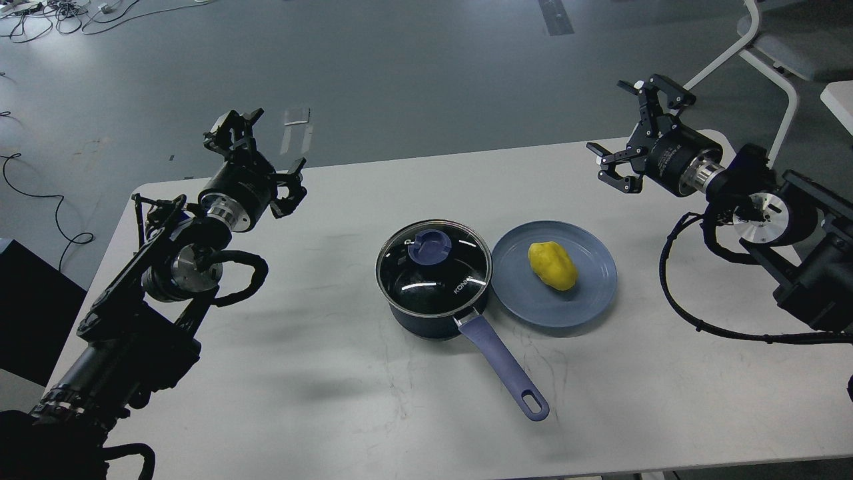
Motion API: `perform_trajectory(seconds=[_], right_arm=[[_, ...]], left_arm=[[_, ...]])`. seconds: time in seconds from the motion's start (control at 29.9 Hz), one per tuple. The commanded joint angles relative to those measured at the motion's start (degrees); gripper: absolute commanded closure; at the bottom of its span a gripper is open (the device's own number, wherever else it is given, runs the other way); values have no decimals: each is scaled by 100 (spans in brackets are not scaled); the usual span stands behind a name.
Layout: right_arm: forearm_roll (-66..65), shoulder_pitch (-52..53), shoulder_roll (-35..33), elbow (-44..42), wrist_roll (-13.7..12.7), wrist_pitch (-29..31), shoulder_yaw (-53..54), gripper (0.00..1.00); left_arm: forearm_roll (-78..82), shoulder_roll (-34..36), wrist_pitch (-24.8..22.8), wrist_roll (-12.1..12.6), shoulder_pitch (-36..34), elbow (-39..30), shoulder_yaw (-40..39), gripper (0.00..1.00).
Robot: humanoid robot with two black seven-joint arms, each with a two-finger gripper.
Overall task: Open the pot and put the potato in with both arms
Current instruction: 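Lower the left gripper onto the lid's blue knob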
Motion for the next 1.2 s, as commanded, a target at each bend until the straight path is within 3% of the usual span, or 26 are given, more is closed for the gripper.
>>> perform_trajectory(seconds=[0.0, 0.07, 0.13, 0.23, 0.3, 0.43, 0.53, 0.74, 1.17], right_arm=[[0, -69, -87, -1, 15, -24, -30, 0], [0, -147, -96, -1, 33, -33, -22, 0], [0, -183, -192, -1, 33, -33, -30, 0], [0, -192, -315, -1, 33, -24, -39, 0], [0, -183, -368, -9, 33, -24, -39, 0], [-8, -174, -429, -9, 33, -33, -30, 0], [-8, -174, -438, -18, 33, -33, -39, 0], [-8, -183, -579, -18, 33, -50, -171, 0], [-8, -201, -676, -27, 33, -182, -312, 0]], left_arm=[[2082, 157, 474, -600, -159, -91, 236, 1], [3881, 193, 1340, -1477, -256, -91, 376, 2], [4815, 237, 2157, -1674, -283, -109, 674, 2], [5748, 403, 3072, -1718, -379, -109, 1410, 2], [6374, 579, 3091, -1806, -581, -118, 2229, 2], [7174, 825, 3091, -2253, -1020, -494, 3835, 2], [7561, 957, 3091, -2295, -1301, -1039, 4418, 2], [8756, 853, 3091, -2295, -1355, -1111, 4508, 2], [8785, 290, 3091, -2295, -1267, -532, 4946, 2]])
